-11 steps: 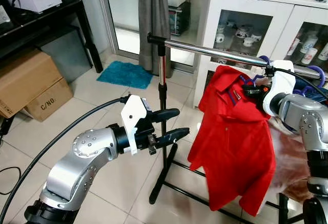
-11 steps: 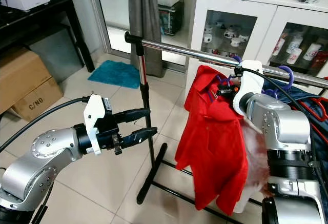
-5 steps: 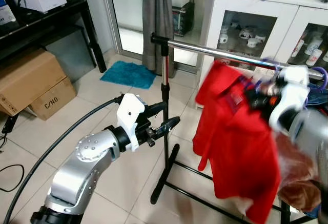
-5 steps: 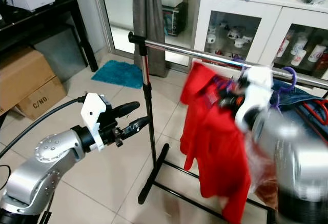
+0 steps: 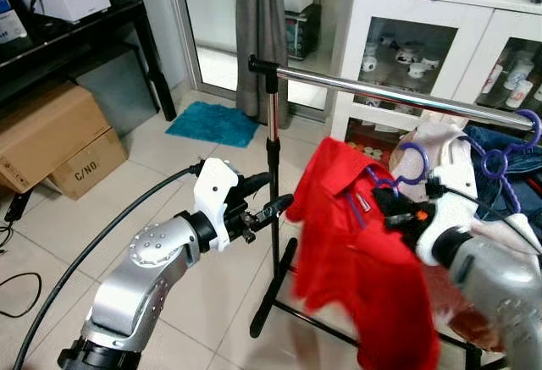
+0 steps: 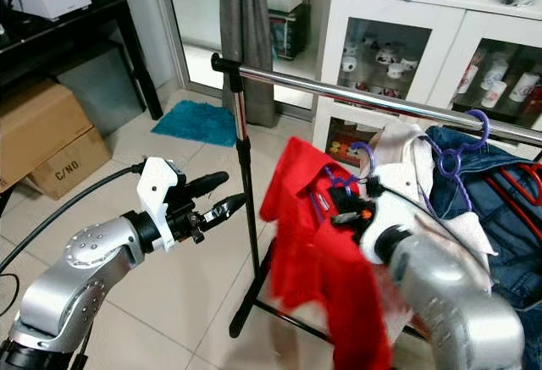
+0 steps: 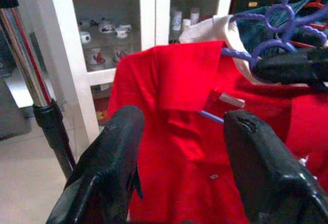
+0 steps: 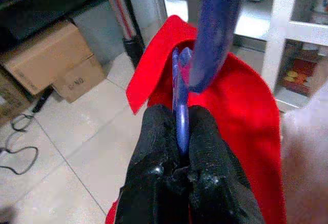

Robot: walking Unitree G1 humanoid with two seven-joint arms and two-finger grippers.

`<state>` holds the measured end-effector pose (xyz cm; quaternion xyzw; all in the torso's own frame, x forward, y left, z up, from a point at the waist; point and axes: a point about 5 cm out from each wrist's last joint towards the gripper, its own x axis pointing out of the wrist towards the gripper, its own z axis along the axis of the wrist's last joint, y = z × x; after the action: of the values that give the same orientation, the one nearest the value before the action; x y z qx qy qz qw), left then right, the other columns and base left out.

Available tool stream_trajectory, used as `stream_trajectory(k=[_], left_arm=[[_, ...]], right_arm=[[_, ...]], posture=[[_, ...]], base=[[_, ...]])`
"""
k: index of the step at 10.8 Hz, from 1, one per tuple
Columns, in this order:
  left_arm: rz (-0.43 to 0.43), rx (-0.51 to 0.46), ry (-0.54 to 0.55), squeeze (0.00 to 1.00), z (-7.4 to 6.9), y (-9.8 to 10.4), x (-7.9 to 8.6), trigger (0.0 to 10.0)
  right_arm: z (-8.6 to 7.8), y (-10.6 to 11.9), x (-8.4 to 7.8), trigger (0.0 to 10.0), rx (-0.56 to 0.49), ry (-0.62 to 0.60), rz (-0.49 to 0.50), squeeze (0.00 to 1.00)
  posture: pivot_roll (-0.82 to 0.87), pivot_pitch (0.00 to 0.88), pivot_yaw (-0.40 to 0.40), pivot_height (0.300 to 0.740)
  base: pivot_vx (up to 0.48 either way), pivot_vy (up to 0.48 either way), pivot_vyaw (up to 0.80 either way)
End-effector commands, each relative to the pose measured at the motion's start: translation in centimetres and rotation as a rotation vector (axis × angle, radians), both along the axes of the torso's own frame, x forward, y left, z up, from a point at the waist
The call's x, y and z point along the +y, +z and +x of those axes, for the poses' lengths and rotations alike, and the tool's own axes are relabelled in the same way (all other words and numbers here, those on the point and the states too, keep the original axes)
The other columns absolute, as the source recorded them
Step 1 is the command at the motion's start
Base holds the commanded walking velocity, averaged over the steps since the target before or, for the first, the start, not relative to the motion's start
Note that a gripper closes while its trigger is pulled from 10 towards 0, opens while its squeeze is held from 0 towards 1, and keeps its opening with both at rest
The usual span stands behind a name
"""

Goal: Hang hanger

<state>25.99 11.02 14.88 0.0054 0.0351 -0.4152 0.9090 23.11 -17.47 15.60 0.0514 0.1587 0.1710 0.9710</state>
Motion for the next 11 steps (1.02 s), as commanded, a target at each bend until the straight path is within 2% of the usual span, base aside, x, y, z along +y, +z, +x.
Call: stream_trajectory(k=[1, 7, 9, 11], left_arm=[[0.007, -0.006, 0.013, 0.00, 0.1, -0.1, 0.1, 10.0], [0.023, -0.007, 0.003, 0.00, 0.0, 0.0, 0.5, 10.0], [0.025, -0.002, -0.006, 0.00, -0.3, -0.1, 0.4, 10.0], [0.016, 0.008, 0.031, 0.00, 0.2, -0.2, 0.6, 10.0]], right_arm=[[-0.1, 0.5, 0.5, 0.0, -0.054, 0.007, 0.002, 0.00], [-0.5, -0.2, 1.9, 0.0, -0.068, 0.028, 0.034, 0.00], [-0.5, -0.3, 2.2, 0.0, -0.083, 0.036, 0.034, 0.00], [-0.3, 0.0, 2.7, 0.0, -0.107, 0.058, 0.045, 0.00]], posture=[[-0.06, 0.000, 0.073, 0.740], [-0.04, 0.000, 0.075, 0.740], [-0.03, 0.000, 0.061, 0.740], [-0.03, 0.000, 0.050, 0.740]], base=[[0.000, 0.000, 0.00], [-0.263, 0.000, 0.00], [0.000, 0.000, 0.00], [0.000, 0.000, 0.00]])
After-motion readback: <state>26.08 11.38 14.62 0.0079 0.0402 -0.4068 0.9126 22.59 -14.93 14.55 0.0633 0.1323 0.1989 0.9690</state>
